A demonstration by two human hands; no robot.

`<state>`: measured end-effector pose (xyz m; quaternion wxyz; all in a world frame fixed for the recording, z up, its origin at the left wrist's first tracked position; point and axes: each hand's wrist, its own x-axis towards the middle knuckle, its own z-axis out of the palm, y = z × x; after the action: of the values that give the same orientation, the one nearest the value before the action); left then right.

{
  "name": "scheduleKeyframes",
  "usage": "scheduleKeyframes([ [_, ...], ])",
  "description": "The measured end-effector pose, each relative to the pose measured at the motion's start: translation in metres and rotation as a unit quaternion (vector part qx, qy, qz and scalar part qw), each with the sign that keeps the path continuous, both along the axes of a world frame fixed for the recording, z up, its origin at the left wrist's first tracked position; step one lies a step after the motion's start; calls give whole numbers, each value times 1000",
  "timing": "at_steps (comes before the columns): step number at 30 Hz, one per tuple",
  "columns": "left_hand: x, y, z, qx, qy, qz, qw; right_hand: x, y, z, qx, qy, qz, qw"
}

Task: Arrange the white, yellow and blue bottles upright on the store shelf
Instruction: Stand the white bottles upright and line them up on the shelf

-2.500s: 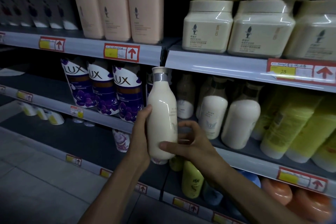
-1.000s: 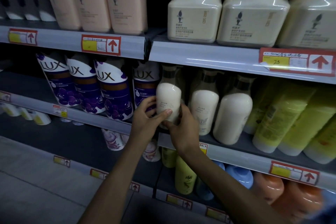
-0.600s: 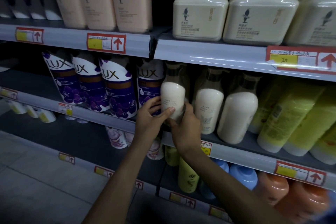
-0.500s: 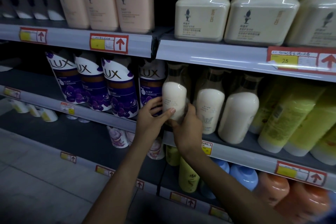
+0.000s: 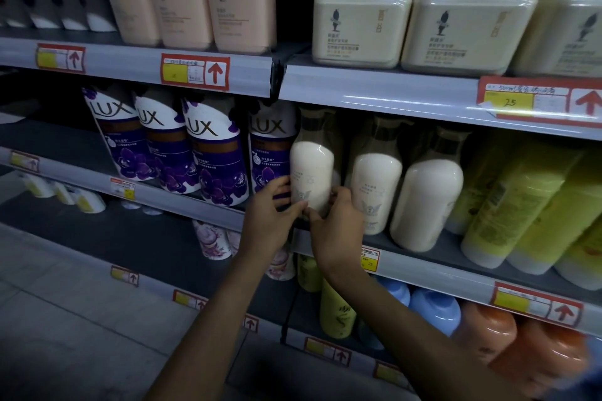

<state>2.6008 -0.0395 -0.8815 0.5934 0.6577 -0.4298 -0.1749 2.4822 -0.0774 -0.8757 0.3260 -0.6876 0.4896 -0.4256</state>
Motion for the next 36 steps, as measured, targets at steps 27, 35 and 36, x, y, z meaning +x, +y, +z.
scheduleKeyframes([
  [27,-83,96,53,128,-167,-38,977,-141,23,49,-44,100,50,993],
  [35,-101,52,36,103,-154,16,983,-158,3,42,-44,25,-67,996],
  [36,-102,41,37,103,-167,33,980,-156,1,40,-39,27,-76,996],
])
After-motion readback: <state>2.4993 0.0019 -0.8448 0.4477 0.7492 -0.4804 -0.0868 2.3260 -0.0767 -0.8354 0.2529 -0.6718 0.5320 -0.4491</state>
